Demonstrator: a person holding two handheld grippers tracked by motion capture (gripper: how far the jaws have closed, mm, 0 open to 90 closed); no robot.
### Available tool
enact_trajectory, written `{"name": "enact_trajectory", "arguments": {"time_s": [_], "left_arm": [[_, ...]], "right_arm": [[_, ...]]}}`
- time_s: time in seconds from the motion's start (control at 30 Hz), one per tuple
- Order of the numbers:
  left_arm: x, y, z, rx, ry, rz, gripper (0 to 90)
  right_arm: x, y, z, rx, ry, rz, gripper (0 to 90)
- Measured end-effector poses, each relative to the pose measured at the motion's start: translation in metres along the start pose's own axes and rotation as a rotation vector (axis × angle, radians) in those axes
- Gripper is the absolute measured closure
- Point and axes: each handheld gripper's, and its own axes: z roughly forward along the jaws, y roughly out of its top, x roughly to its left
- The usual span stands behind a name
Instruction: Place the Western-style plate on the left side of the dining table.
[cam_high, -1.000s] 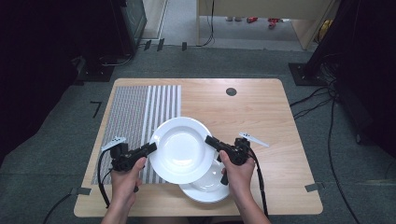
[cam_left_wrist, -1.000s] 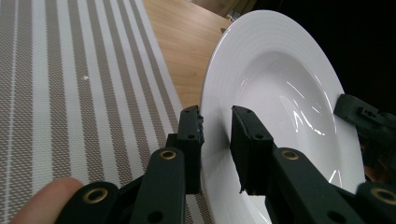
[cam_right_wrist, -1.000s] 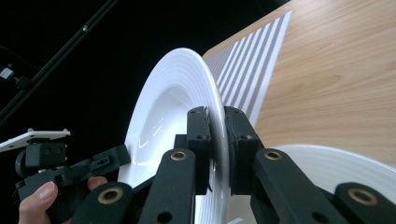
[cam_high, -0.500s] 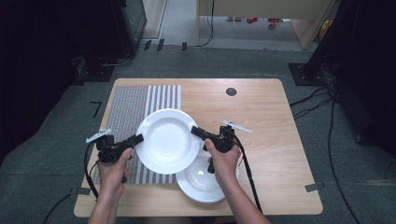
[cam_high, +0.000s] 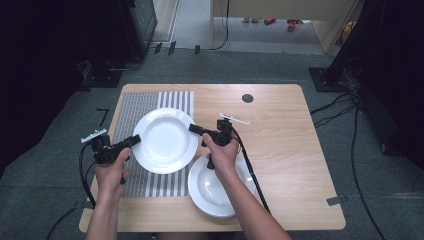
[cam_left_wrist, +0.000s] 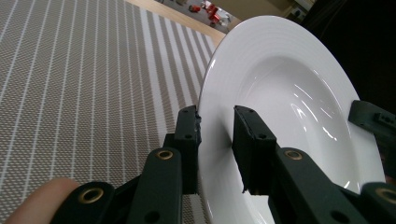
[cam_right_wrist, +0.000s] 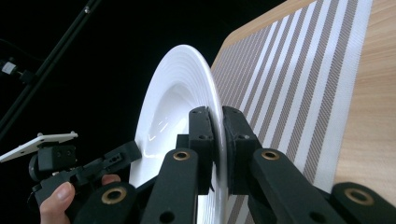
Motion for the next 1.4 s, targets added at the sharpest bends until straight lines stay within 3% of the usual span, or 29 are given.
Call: {"name": "enact_trajectory", "arguments": {"time_s": [0.3,0.7,1.1,1.4], "left_arm": [[0.03,0.005,0.014,0.01,0.04,-0.065,72.4],[0.054,0.013,0.031,0.008,0.087,-0.115,72.9],[0.068,0.016,0.045,0.014,0.122,-0.136,73.7],[0.071,0.016,0.054,0.018,0.134,-0.14,74.1]], "right_arm": [[-0.012,0.011,0.041,0.058,-0.032,0.021,84.5],[-0.027,0.022,0.083,0.118,-0.077,0.058,82.8],[-0.043,0.022,0.106,0.149,-0.127,0.085,80.6],[-0.048,0.021,0.113,0.14,-0.171,0.084,78.6]]}}
